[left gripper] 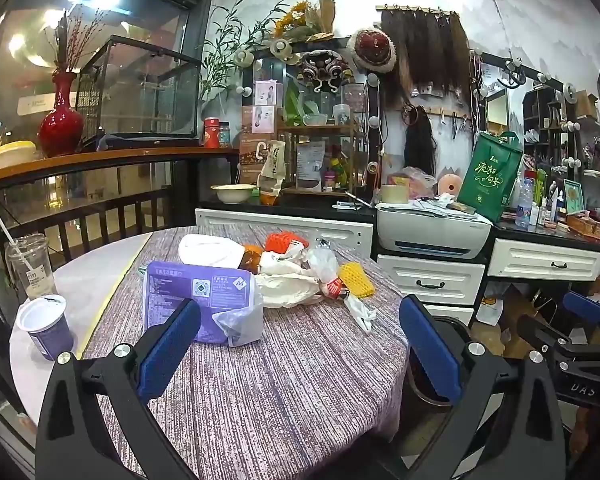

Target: Collect trash

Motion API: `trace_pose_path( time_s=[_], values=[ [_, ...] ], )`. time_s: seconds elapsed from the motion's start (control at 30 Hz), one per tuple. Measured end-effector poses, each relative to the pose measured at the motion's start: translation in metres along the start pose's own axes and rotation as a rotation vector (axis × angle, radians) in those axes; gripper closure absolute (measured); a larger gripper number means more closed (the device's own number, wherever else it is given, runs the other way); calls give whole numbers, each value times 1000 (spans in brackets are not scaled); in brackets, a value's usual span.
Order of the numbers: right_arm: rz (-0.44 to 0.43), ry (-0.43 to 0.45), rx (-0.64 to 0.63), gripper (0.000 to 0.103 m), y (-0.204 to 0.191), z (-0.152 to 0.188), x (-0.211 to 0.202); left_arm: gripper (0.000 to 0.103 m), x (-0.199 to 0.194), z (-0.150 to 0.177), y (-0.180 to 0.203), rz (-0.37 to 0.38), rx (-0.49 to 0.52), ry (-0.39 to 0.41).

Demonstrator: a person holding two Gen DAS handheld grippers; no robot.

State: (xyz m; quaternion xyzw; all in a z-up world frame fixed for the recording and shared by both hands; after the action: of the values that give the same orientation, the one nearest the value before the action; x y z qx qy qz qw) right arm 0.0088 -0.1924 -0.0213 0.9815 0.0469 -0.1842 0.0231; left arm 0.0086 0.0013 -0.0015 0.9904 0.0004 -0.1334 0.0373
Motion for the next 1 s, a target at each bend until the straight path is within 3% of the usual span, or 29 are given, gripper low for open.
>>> trace_pose_path(
  time_s=[1.0],
  values=[
    [1,2,0,5,2,1,-3,5,2,6,4,4,1,-6]
  ],
)
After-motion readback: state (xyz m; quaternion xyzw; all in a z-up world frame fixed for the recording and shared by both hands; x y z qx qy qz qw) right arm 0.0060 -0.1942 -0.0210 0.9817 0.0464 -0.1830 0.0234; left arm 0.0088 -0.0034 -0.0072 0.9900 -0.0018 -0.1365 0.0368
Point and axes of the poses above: each gripper's, at about its wrist camera, not at the fingertips, and x roughly the way its jaws point, y to its right, z to its underside, the point moved 1 cm from there along x, roughly the way its jaws point, and after that the axes turned 4 degrees about -x, right-handed, at the moved point
